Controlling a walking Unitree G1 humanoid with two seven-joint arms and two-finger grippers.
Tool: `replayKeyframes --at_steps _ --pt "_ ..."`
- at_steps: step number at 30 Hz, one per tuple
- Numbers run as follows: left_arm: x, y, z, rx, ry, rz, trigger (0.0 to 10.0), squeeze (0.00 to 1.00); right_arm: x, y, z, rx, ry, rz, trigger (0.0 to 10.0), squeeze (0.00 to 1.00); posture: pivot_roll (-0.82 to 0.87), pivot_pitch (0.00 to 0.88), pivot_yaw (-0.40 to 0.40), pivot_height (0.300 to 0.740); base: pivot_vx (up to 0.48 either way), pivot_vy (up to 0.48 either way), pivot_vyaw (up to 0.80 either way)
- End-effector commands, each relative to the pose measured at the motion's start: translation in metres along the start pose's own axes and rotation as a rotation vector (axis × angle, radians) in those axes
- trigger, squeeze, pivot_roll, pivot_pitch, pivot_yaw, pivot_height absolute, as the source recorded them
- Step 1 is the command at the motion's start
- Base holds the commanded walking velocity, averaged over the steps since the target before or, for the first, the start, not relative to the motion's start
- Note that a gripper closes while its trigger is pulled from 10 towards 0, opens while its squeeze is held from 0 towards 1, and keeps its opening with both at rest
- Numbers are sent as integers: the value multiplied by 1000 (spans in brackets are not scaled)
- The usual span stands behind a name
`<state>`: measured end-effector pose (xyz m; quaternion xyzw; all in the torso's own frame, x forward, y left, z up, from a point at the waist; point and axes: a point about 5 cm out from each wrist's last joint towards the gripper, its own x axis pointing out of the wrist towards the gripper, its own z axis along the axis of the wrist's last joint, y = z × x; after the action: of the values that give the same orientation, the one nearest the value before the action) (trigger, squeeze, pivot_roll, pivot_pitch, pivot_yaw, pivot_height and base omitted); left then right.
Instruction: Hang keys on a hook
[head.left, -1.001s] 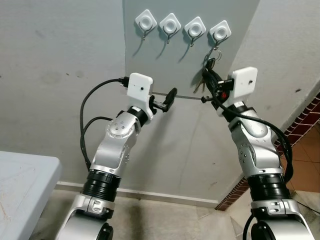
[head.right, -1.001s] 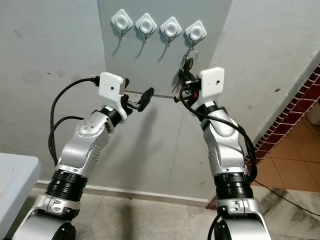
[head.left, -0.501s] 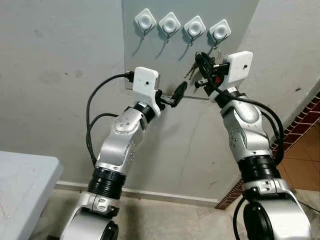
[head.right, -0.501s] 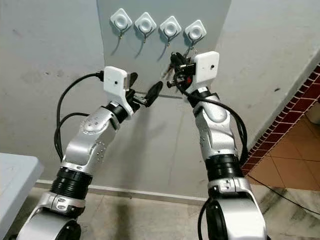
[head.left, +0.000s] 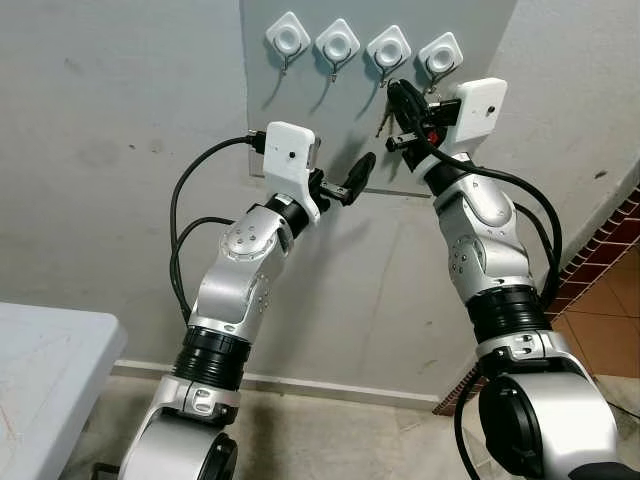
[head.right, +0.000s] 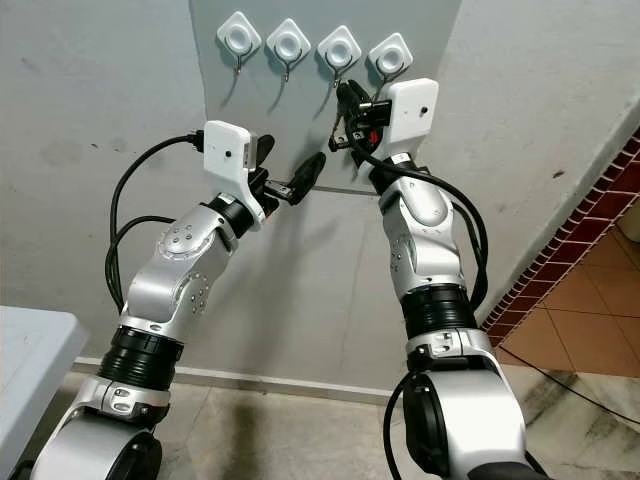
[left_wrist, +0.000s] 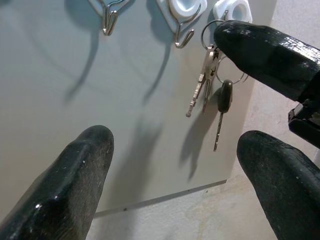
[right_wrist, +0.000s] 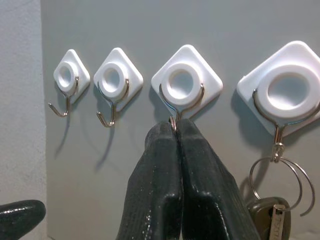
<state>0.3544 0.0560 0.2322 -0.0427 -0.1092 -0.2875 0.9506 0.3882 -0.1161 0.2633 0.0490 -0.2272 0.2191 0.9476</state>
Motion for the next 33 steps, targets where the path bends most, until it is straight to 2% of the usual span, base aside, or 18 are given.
replayKeyframes --at_steps 1,17,27,33 --pt "3 -2 10 4 -23 -9 10000 0 7 -2 10 -7 -33 -9 10000 0 83 59 -53 740 0 0 0" --pt "3 -2 12 -1 -29 -9 10000 0 14 -5 11 -40 -29 -11 10000 0 84 63 -54 740 0 0 0" --pt "3 0 12 -5 -27 -3 10000 0 18 -3 16 -165 -44 16 10000 0 87 61 -58 740 0 0 0" --pt "3 0 12 -9 -28 -1 10000 0 19 3 14 -211 -43 64 10000 0 86 59 -58 740 0 0 0"
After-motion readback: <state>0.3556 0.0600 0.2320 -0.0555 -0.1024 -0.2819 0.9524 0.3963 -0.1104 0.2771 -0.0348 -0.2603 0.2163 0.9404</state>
